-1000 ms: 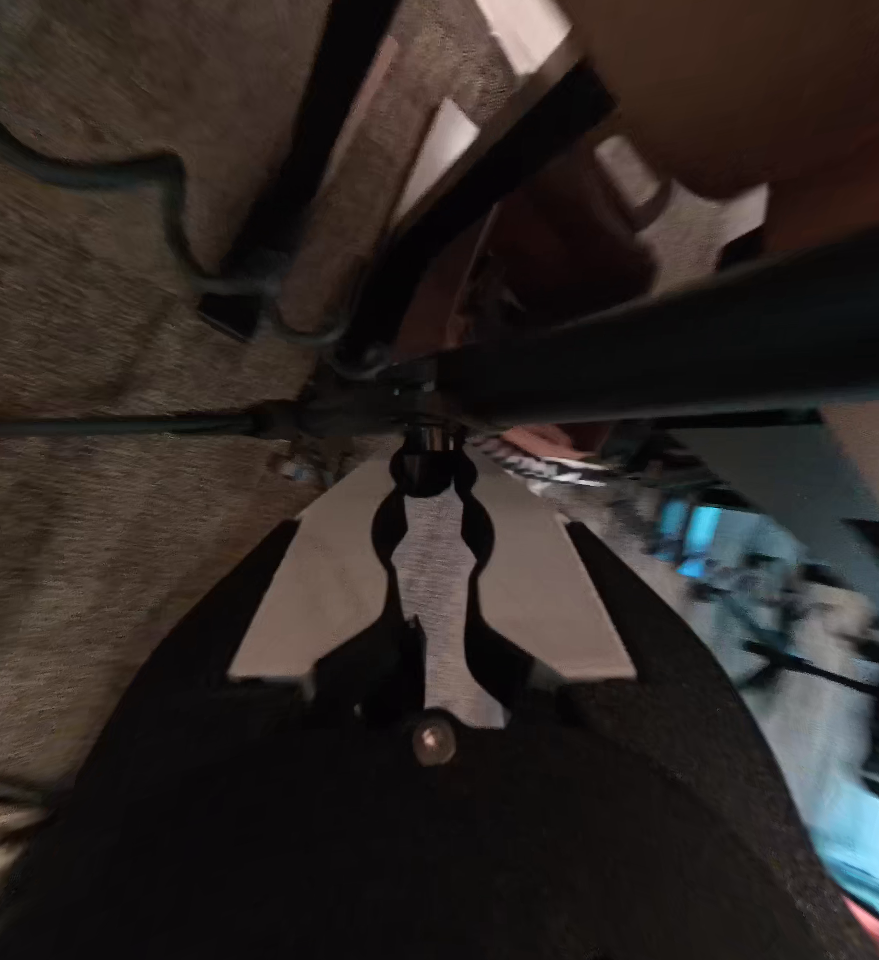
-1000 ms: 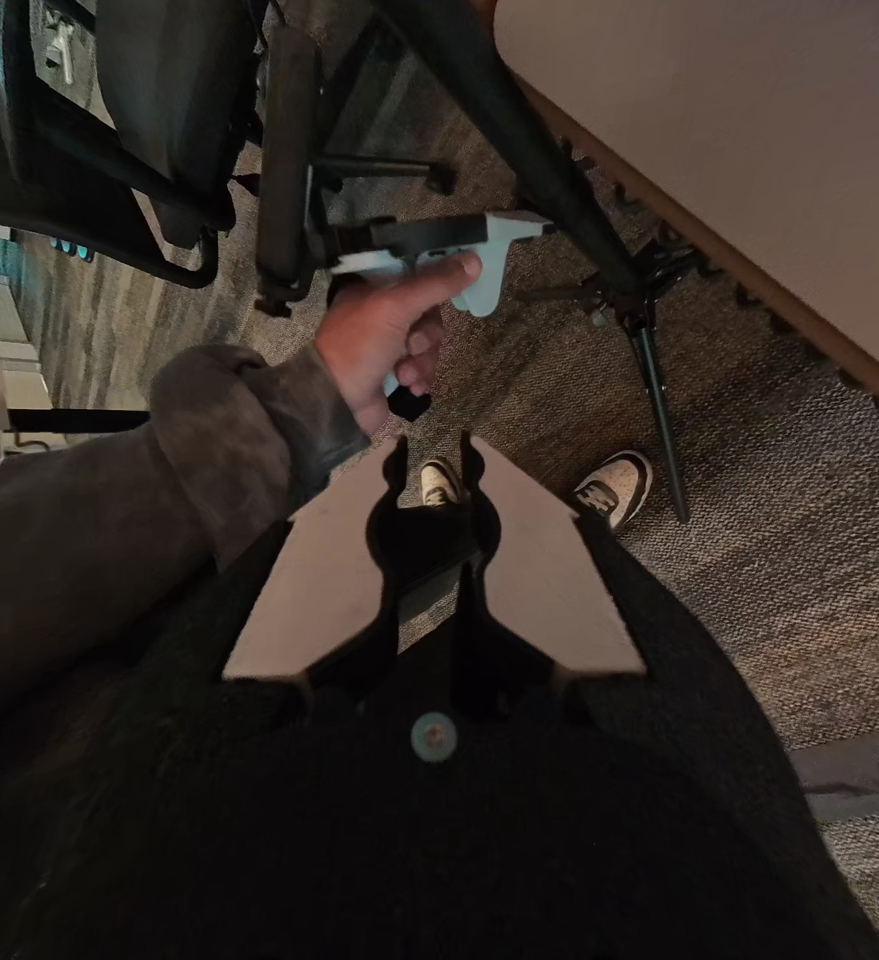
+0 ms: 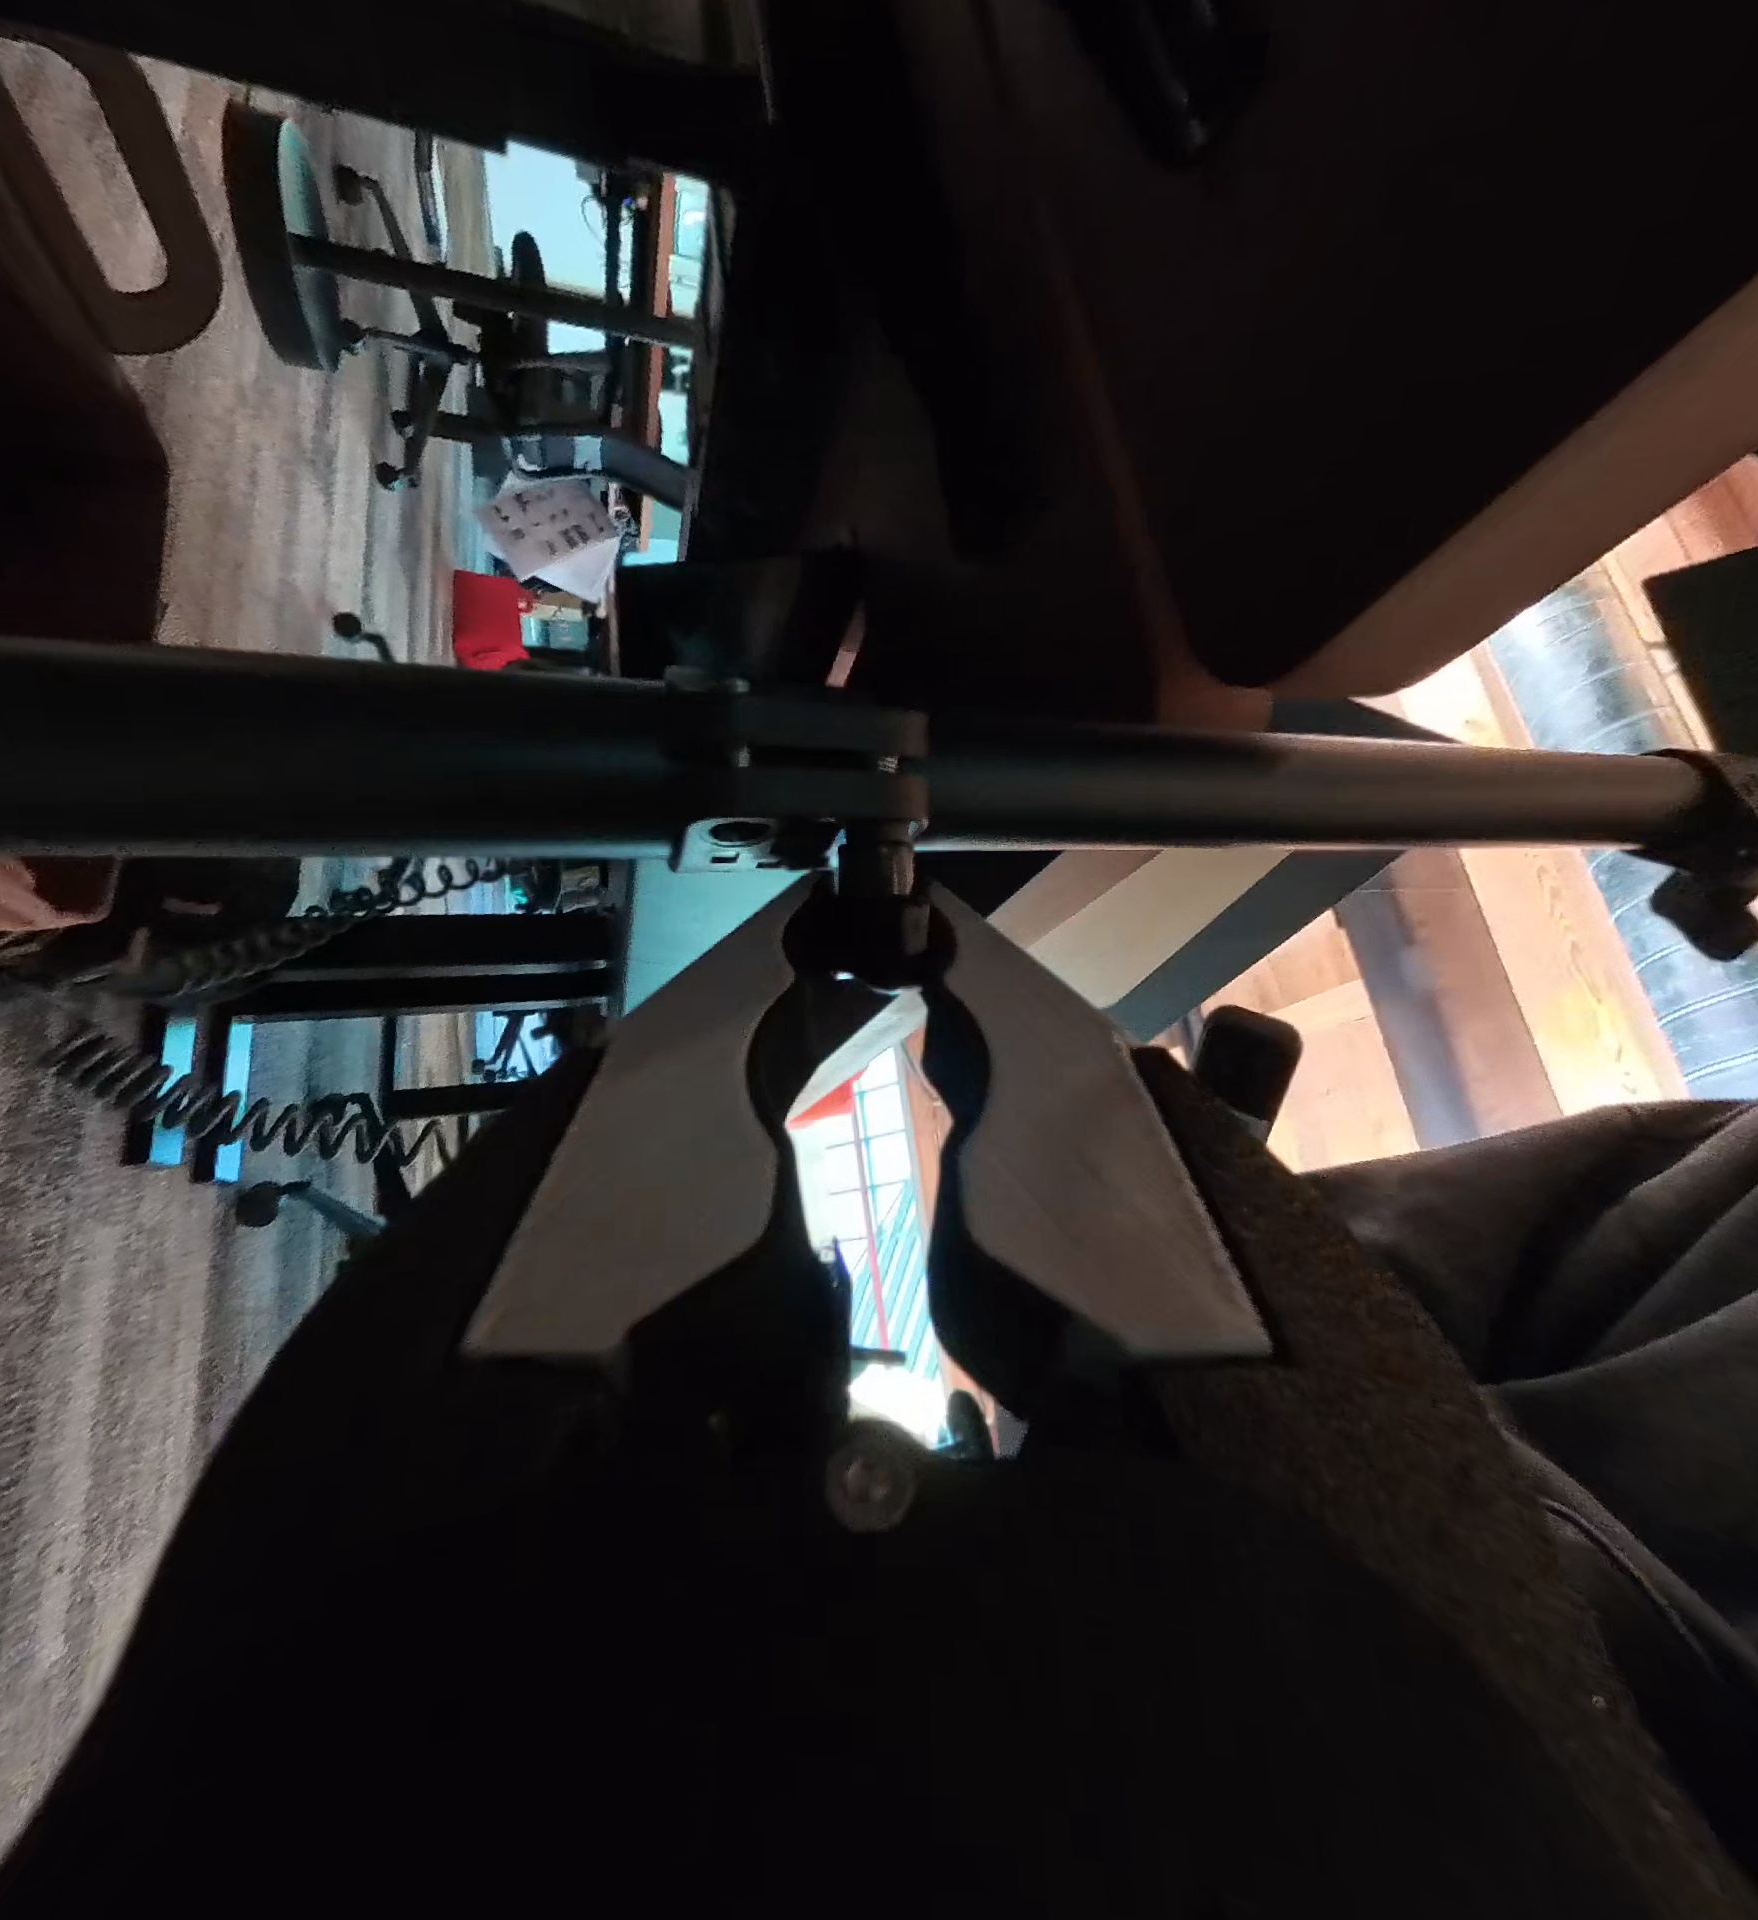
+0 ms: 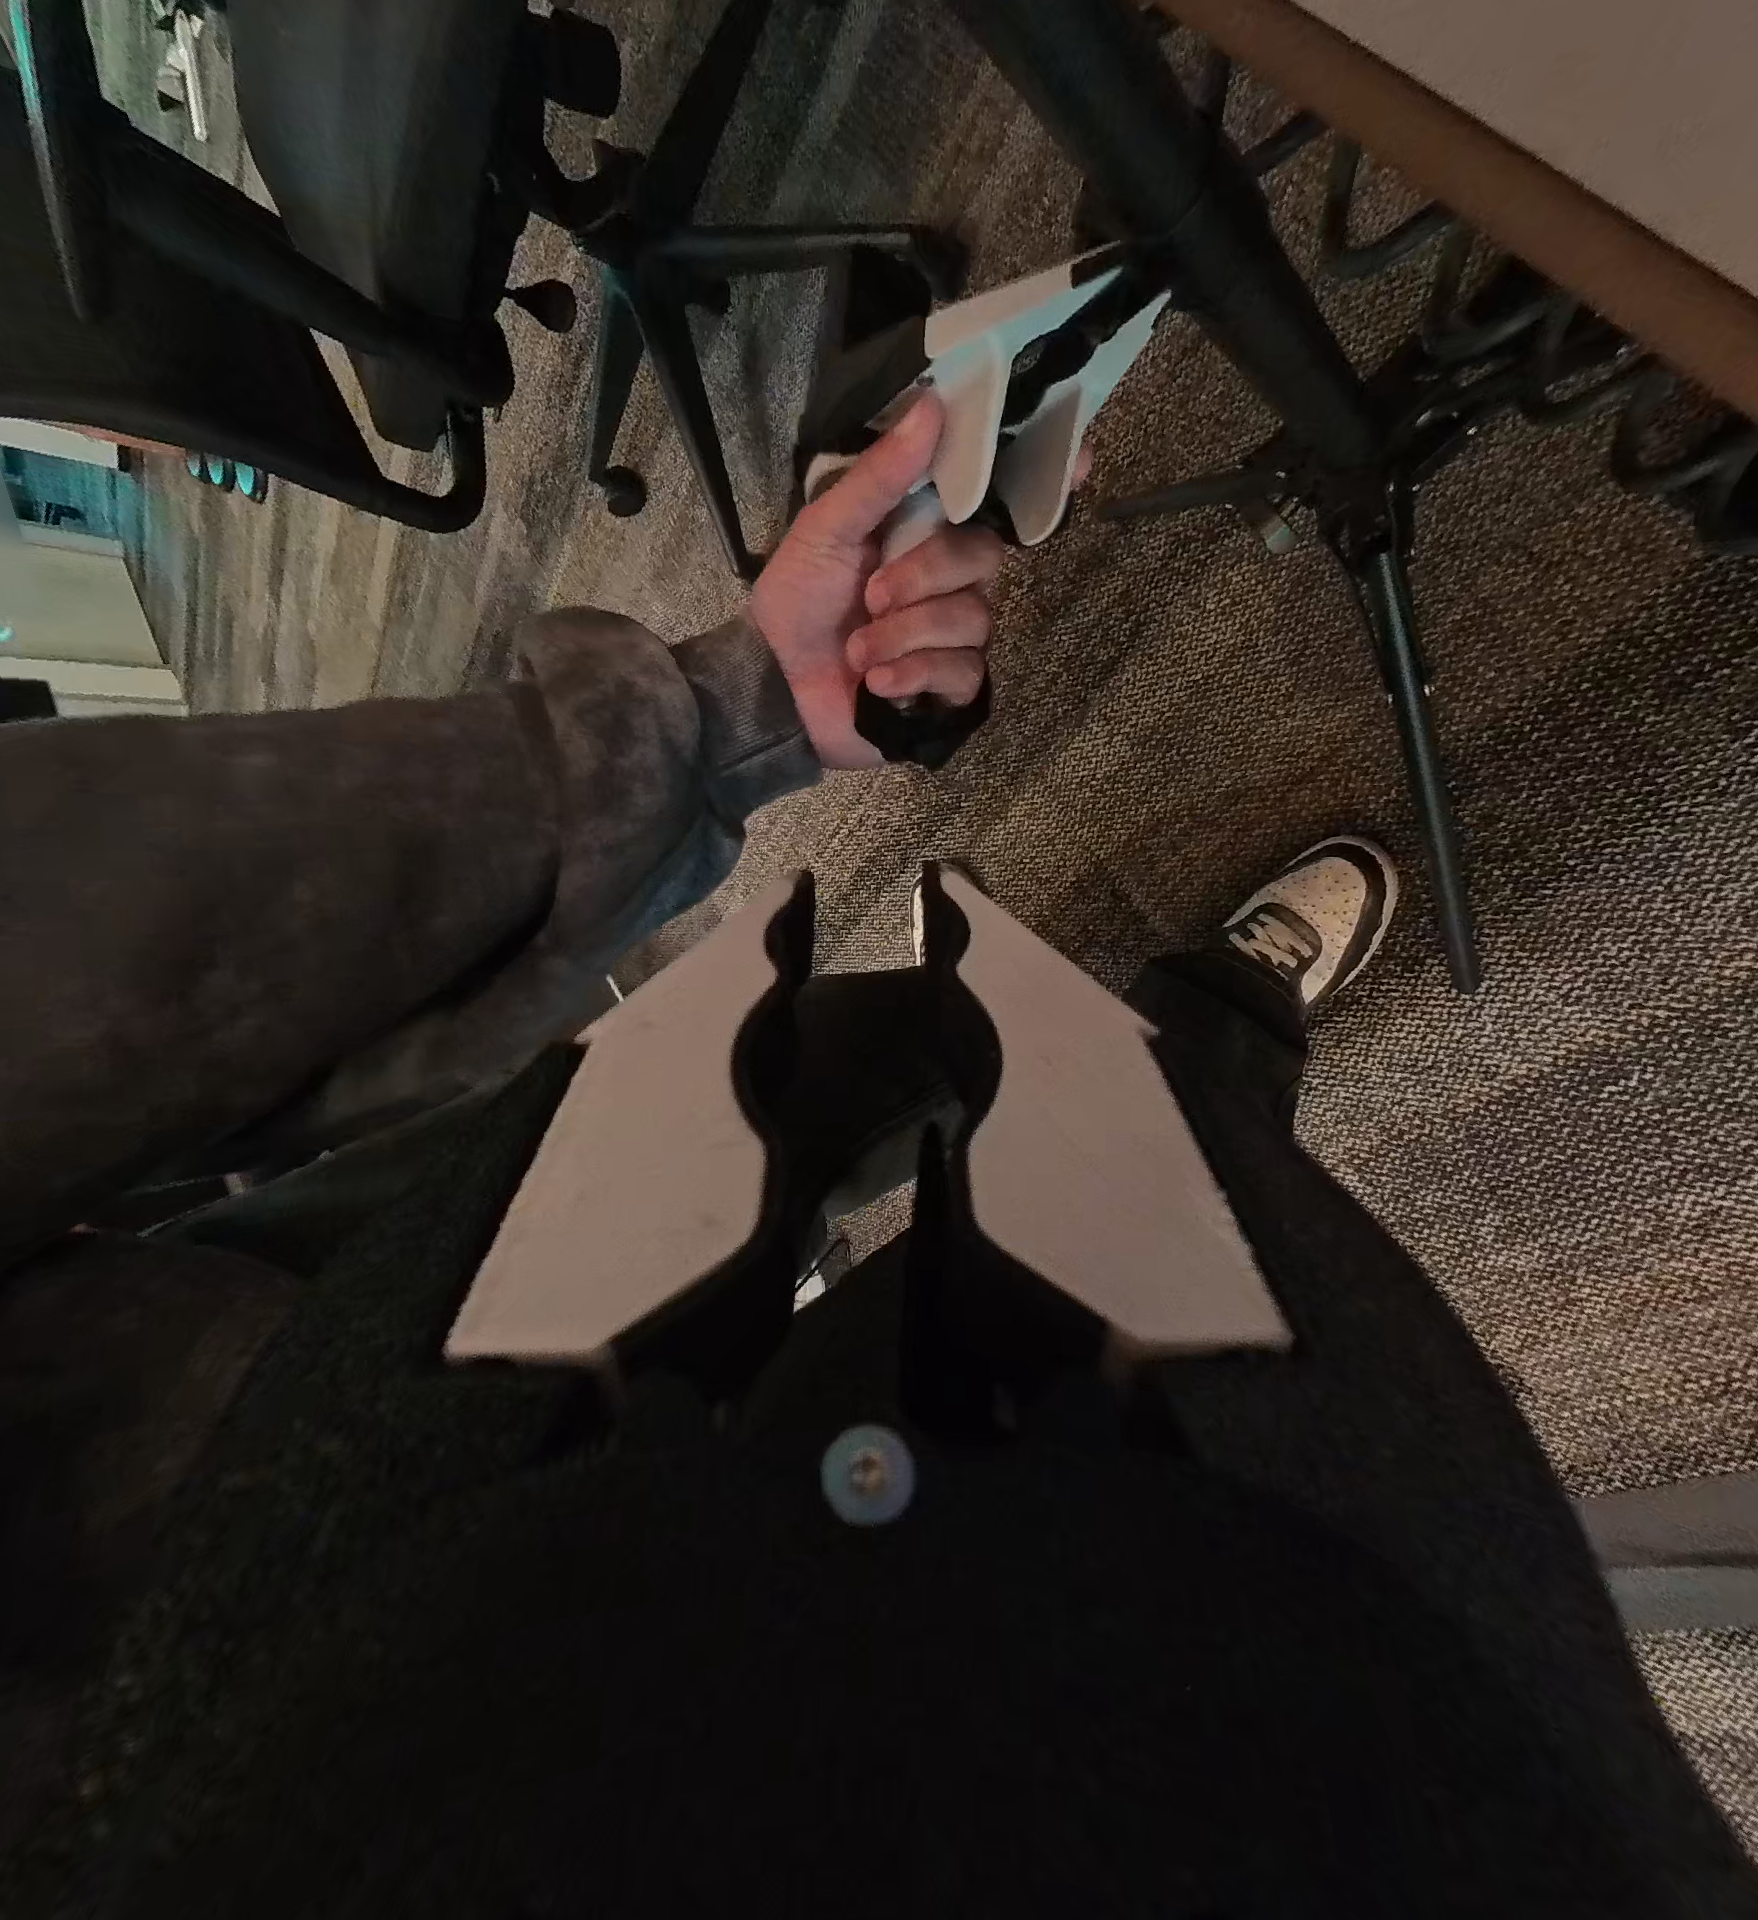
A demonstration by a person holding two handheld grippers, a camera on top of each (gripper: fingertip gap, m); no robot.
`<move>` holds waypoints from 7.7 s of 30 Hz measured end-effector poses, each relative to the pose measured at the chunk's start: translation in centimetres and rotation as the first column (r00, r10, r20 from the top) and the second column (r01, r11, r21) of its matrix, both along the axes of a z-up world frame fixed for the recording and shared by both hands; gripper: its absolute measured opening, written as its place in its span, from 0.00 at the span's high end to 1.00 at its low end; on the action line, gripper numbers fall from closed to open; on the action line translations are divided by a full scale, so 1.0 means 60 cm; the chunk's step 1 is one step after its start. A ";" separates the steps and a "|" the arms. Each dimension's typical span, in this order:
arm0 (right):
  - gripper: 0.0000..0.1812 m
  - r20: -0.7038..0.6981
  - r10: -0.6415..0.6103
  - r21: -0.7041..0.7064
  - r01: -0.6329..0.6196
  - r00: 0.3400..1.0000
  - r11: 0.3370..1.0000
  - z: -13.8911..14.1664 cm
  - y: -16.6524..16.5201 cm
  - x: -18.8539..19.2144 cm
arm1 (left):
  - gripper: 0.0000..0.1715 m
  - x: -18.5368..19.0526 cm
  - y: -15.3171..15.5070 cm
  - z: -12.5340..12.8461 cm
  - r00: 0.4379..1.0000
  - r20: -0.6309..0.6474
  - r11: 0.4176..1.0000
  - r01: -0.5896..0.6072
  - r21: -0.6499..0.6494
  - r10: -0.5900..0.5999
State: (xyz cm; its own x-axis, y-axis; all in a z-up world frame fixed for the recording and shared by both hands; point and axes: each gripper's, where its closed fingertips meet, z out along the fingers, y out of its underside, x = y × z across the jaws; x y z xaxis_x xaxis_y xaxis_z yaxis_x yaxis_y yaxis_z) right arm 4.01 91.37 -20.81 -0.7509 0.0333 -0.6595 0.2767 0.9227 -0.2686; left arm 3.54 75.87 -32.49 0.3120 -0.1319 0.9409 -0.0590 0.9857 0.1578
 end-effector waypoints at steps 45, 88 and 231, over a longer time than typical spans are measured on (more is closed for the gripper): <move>0.91 -0.093 -0.001 -0.033 -0.002 0.996 0.999 -0.104 0.008 0.120 | 0.77 0.085 0.053 -0.353 0.555 0.828 0.928 0.346 -0.140 -0.082; 0.92 0.072 -0.019 0.018 0.018 0.997 1.000 -0.164 0.059 0.164 | 0.91 0.016 0.028 -0.390 0.956 0.242 0.974 0.197 -0.113 -0.165; 0.76 -0.206 -0.955 -0.690 0.724 -0.212 -0.011 0.629 1.314 -0.753 | 0.61 -0.878 1.251 0.845 0.621 0.619 -0.506 0.380 -0.775 -0.482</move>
